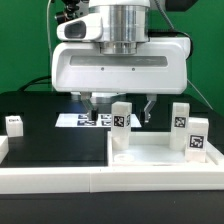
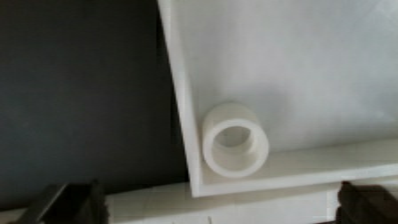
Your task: Assemble square table
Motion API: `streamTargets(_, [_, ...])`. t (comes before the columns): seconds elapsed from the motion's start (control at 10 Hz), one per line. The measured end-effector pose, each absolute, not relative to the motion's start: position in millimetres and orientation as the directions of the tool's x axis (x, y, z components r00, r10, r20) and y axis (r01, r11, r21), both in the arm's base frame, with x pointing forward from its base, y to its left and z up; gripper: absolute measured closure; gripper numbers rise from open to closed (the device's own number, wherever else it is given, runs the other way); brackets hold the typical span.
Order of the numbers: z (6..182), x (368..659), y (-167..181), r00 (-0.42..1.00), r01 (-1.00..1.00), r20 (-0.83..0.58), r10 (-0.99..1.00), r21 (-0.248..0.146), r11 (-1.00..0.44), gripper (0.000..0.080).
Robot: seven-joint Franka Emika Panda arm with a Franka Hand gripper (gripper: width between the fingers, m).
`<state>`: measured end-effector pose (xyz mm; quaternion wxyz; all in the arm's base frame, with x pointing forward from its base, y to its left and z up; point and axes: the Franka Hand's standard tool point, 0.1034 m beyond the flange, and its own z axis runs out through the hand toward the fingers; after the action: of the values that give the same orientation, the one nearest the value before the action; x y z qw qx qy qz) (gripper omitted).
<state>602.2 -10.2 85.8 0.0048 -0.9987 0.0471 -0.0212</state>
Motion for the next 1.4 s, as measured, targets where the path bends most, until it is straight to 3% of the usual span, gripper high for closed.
streamTargets(0.2, [82.4, 591, -28, 0.984, 0.167, 0.060, 0.167, 0.021, -0.986, 0.0151])
streamTargets(0.4, [77.9, 560, -55, 0.966, 0.245, 0.080, 0.247, 0.042, -0.969, 0.0151])
streamTargets(0.6, [74.4, 539, -79, 0.957, 0.272, 0.087, 0.276, 0.062, -0.960, 0.0151])
streamTargets(1.2, [72.1, 536, -82, 0.958, 0.268, 0.085, 0.273, 0.065, -0.961, 0.0151])
streamTargets(1.4, [65.6, 487, -106, 0.963, 0.248, 0.087, 0.254, 0.076, -0.966, 0.0151])
